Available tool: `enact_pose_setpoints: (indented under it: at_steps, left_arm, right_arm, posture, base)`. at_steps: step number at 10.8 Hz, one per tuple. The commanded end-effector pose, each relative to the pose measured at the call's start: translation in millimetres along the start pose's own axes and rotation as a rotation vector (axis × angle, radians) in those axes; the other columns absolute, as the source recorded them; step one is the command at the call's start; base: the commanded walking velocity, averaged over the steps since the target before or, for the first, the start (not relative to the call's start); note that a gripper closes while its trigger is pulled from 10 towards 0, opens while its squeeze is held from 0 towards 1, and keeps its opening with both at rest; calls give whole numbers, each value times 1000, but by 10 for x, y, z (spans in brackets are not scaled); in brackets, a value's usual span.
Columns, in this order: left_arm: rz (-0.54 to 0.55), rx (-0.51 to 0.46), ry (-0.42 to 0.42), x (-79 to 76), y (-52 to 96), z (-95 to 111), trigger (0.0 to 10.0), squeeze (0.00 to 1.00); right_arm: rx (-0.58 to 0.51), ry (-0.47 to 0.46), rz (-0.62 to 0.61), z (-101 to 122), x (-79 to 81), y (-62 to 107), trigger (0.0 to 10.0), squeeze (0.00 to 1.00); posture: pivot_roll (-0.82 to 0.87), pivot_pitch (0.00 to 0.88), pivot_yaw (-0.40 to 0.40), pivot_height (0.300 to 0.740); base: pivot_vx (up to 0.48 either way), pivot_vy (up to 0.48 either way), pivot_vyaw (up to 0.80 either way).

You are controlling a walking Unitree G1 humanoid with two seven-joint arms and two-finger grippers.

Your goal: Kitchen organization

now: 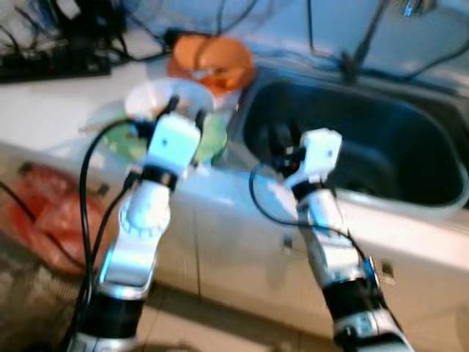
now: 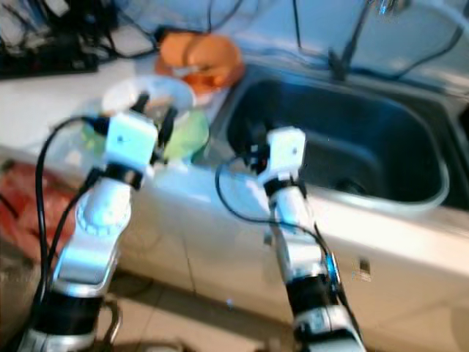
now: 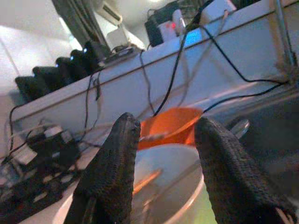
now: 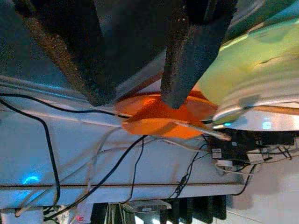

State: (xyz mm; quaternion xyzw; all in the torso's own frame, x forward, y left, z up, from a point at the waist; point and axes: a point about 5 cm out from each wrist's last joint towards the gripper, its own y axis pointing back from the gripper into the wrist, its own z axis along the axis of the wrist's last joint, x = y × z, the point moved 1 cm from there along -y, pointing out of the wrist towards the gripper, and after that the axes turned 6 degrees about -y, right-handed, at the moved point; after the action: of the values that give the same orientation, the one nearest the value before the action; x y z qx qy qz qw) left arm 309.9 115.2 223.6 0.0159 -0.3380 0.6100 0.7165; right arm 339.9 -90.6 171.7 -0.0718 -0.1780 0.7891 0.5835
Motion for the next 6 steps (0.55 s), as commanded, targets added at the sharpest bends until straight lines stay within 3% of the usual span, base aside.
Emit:
enact_pose_setpoints:
  at_steps: [1, 6]
  left_arm:
    - [-23, -38, 13, -79, -27, 98, 10000, 0]
    - [-76, -71, 34, -133, -18, 162, 10000, 0]
  right_arm:
    - [-12, 4, -43, 32, -143, 32, 10000, 0]
    - [-8, 4, -47, 26, -149, 33, 10000, 0]
  posture:
    - [51, 92, -43, 740]
    - [51, 92, -43, 740]
  base:
    - [307, 0, 0]
    - [0, 0, 0]
